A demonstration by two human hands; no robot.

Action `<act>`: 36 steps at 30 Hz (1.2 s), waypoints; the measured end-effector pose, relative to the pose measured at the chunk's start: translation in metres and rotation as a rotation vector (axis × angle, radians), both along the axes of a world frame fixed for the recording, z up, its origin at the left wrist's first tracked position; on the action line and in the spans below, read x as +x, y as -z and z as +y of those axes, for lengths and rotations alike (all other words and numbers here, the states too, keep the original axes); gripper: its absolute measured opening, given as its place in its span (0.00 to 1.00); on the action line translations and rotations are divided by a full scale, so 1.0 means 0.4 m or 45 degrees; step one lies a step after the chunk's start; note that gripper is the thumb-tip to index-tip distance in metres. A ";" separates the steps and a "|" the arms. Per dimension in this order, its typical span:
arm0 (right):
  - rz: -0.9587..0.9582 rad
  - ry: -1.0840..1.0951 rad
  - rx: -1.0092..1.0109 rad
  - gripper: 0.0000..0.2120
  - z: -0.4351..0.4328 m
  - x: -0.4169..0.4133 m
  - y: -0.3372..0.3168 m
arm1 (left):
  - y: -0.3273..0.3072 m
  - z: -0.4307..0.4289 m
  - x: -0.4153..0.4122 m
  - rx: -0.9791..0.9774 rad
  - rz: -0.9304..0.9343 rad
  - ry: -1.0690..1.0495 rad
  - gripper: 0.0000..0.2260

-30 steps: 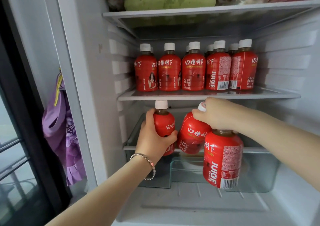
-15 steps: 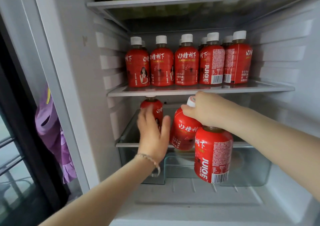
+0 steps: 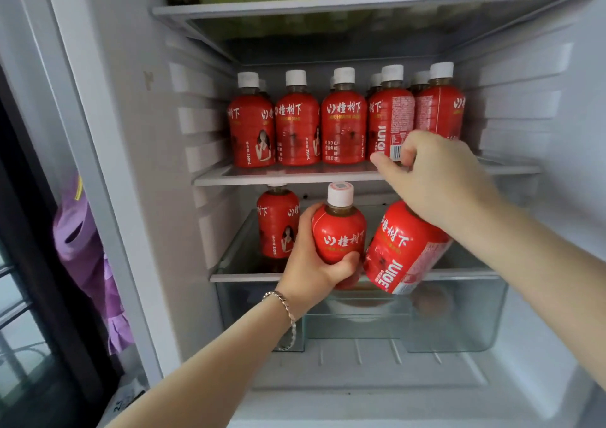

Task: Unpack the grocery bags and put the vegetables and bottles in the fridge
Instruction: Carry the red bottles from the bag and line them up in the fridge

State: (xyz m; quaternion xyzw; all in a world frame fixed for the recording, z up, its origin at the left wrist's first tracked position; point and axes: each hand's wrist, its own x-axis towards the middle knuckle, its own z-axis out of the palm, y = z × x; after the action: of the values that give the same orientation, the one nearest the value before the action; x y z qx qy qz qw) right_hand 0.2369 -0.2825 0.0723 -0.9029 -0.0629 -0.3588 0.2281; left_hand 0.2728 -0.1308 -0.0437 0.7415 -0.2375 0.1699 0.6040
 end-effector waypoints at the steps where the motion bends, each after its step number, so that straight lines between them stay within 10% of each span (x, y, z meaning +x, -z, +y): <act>1: -0.047 0.018 -0.010 0.17 -0.003 0.004 0.001 | 0.001 -0.001 -0.002 -0.014 0.003 0.002 0.31; 11: -0.419 0.096 -0.063 0.11 -0.010 0.072 0.122 | 0.008 0.000 0.006 -0.027 0.023 0.014 0.31; 18: -0.387 -0.048 0.911 0.19 0.005 0.052 0.211 | 0.004 -0.007 -0.003 -0.024 0.017 -0.025 0.30; 28: -0.396 -0.085 0.828 0.17 0.009 0.127 0.216 | -0.013 -0.032 -0.008 0.018 0.115 -0.199 0.33; 36: 0.240 -0.195 0.783 0.56 0.031 0.125 0.304 | -0.014 -0.047 0.069 0.759 0.273 -0.572 0.38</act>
State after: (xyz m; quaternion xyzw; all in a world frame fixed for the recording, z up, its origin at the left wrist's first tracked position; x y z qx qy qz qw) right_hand 0.2869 -0.2700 -0.0492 -0.8136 0.0021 -0.2576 0.5212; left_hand 0.3002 -0.1495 -0.0381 0.9317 -0.0437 0.1427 0.3312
